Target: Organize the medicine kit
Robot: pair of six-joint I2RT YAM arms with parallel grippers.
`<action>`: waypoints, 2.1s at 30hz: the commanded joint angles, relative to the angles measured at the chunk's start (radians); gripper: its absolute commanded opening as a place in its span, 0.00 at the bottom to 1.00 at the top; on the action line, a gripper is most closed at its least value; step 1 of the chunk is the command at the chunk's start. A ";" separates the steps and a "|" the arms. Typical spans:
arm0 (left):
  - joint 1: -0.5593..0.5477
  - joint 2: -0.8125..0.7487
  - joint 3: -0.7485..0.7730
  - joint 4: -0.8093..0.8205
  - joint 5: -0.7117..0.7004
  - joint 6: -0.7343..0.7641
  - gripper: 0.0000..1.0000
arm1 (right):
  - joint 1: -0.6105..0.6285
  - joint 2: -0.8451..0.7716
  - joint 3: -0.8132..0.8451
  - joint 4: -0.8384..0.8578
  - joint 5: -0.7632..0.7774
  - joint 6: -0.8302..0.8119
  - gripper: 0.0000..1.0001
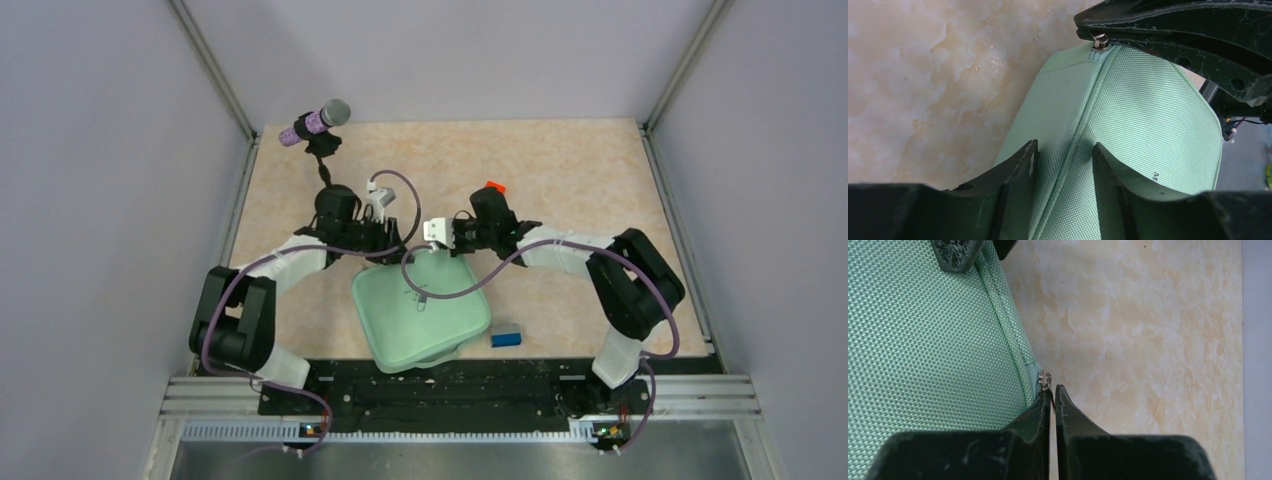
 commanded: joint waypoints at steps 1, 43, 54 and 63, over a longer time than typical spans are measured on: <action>-0.010 0.059 0.049 0.011 0.063 0.034 0.45 | 0.028 -0.032 0.019 0.036 -0.063 0.012 0.00; 0.030 0.010 0.090 -0.023 0.167 0.155 0.50 | -0.079 -0.308 -0.120 -0.361 0.050 -0.231 0.00; -0.104 0.252 0.222 -0.020 0.264 0.116 0.58 | -0.080 -0.279 -0.065 -0.213 0.060 -0.094 0.00; -0.175 0.393 0.355 -0.249 0.222 0.292 0.28 | -0.079 -0.249 -0.074 -0.202 0.067 -0.131 0.00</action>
